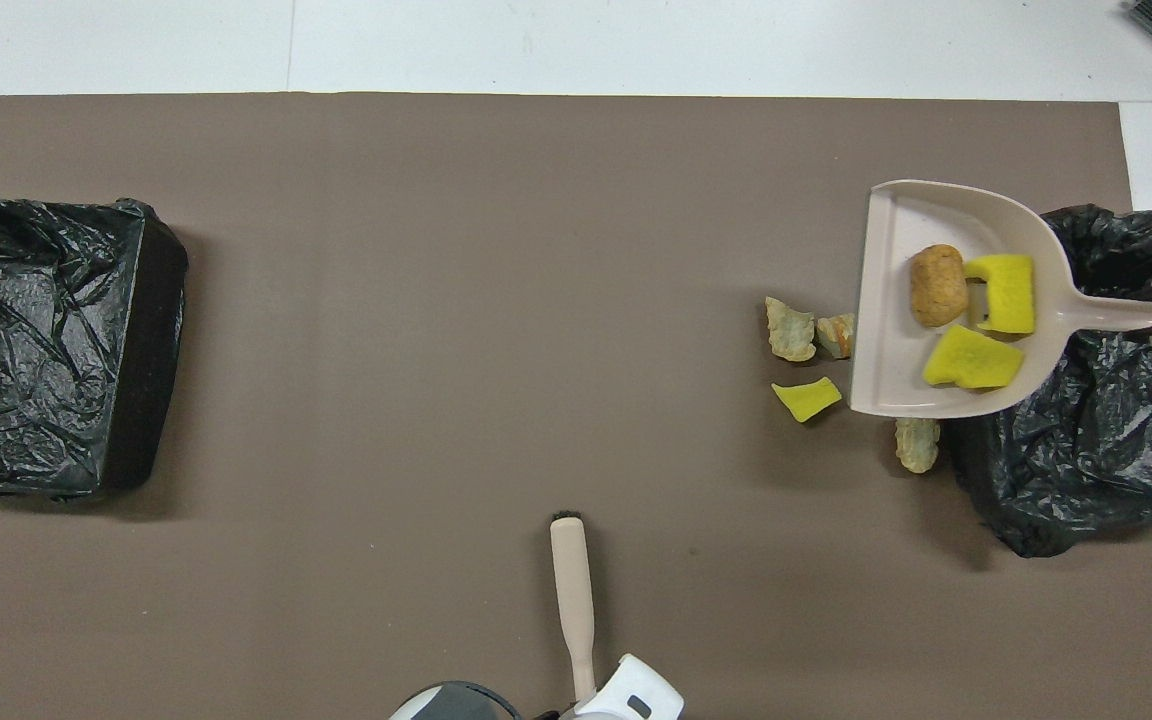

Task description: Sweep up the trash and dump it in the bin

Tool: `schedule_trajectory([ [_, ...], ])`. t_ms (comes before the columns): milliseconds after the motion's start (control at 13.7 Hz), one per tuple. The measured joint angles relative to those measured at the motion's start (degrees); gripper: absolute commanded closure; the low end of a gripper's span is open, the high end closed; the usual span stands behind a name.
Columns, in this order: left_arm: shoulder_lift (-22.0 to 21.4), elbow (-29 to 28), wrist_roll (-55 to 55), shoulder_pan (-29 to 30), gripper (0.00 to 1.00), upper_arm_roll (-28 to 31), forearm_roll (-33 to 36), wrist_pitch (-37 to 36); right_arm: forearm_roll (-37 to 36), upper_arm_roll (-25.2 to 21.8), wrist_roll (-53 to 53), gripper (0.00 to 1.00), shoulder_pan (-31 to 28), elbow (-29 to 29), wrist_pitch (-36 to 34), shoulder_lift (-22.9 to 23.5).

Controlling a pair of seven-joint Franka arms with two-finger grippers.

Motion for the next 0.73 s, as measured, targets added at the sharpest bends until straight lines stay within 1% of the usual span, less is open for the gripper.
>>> schedule_trajectory([
  [73,0.0,0.0,0.0,0.0,0.28,0.0,0.0,0.0,-0.6,0.0,-1.5,1.00,-2.0,0.2,0.0,0.1],
  [146,0.0,0.0,0.0,0.0,0.11,0.1,0.0,0.0,-1.2,-0.1,-2.5,1.00,-3.9,0.5,0.0,0.1],
  [219,0.0,0.0,0.0,0.3,0.00,0.2,0.0,0.0,-2.1,-0.1,-3.4,1.00,-5.7,0.6,0.0,0.1],
  [365,0.0,0.6,1.4,2.6,0.00,0.4,0.0,0.0,-5.1,-0.2,-5.1,1.00,-8.6,0.8,0.0,0.1],
  [511,0.0,2.8,5.7,7.1,0.00,0.7,0.1,-1.6,-8.4,-0.2,-7.3,1.00,-11.7,1.4,0.5,0.2],
  [584,-0.1,4.6,8.5,9.9,0.00,0.9,0.1,-4.1,-10.2,-0.3,-8.1,1.00,-12.9,1.9,1.2,0.2],
  [729,-0.2,9.7,16.4,16.7,0.00,1.2,0.5,-9.8,-16.2,-0.3,-8.3,1.00,-13.9,2.2,3.7,0.2],
])
